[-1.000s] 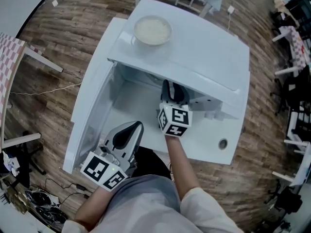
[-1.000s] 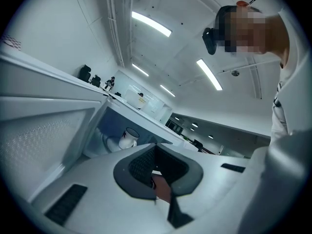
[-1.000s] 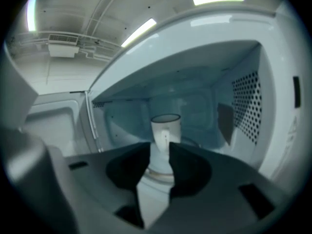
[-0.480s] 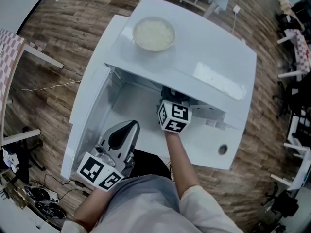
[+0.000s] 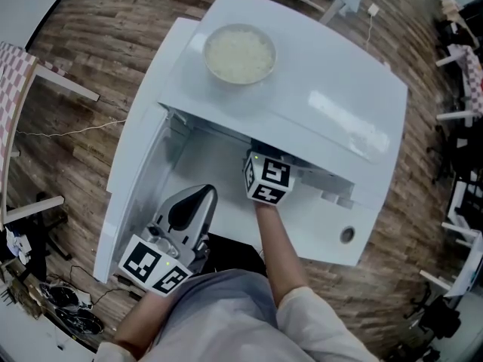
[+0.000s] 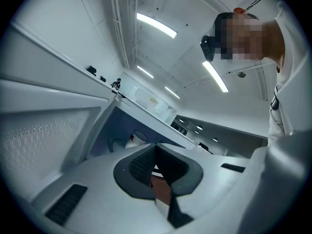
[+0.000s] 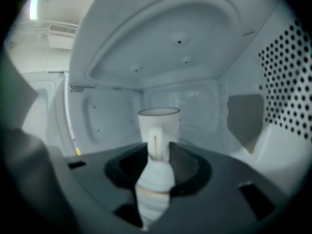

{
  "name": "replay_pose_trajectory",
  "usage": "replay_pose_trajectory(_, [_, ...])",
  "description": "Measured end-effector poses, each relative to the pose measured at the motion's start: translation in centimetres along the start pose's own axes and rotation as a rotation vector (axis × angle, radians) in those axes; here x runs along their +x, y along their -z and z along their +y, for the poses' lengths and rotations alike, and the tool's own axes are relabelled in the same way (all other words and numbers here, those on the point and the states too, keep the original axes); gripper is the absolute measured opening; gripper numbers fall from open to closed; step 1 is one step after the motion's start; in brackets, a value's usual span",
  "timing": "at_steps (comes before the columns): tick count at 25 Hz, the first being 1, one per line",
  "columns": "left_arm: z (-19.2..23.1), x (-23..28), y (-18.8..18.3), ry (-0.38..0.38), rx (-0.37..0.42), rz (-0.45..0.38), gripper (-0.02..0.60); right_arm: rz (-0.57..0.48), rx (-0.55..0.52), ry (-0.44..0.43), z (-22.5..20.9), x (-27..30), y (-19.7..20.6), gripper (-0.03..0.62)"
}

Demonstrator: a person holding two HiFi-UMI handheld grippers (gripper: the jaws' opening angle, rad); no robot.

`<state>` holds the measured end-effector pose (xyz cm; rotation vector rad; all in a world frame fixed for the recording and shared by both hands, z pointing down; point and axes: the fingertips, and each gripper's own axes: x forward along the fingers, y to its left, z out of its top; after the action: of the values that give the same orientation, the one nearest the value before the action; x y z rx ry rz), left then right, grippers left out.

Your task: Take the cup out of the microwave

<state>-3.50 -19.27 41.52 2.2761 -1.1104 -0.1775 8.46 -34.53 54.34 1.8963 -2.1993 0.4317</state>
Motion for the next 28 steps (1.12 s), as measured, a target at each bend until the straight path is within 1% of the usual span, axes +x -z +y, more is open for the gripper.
replay_pose_trajectory(13, [0.3,0.3,0.3,-0.005,-0.007,0.016,0.015,0.071,-0.004,0.042,-0.1,0.6,0.3,0.143])
replay_pose_trajectory(14, [0.4,0.3,0.3,-0.005,-0.007,0.016,0.015,0.073,-0.007,0.046,-0.2,0.6,0.3,0.133])
replay_pose_trajectory(15, [0.4,0.3,0.2,-0.005,-0.008,0.015,0.015,0.074,-0.01,0.049,-0.3,0.6,0.3,0.101])
replay_pose_trajectory(16, [0.5,0.3,0.2,-0.005,-0.008,0.015,0.015,0.074,-0.011,0.051,-0.3,0.6,0.3,0.087])
replay_pose_trajectory(20, [0.8,-0.1,0.0,-0.013,-0.01,0.01,0.015,0.061,-0.014,0.06,-0.4,0.4,0.1,0.084])
replay_pose_trajectory(28, [0.8,-1.4,-0.1,-0.014,-0.007,0.004,0.015,-0.014,-0.009,0.057,-0.3,-1.4,-0.7,0.081])
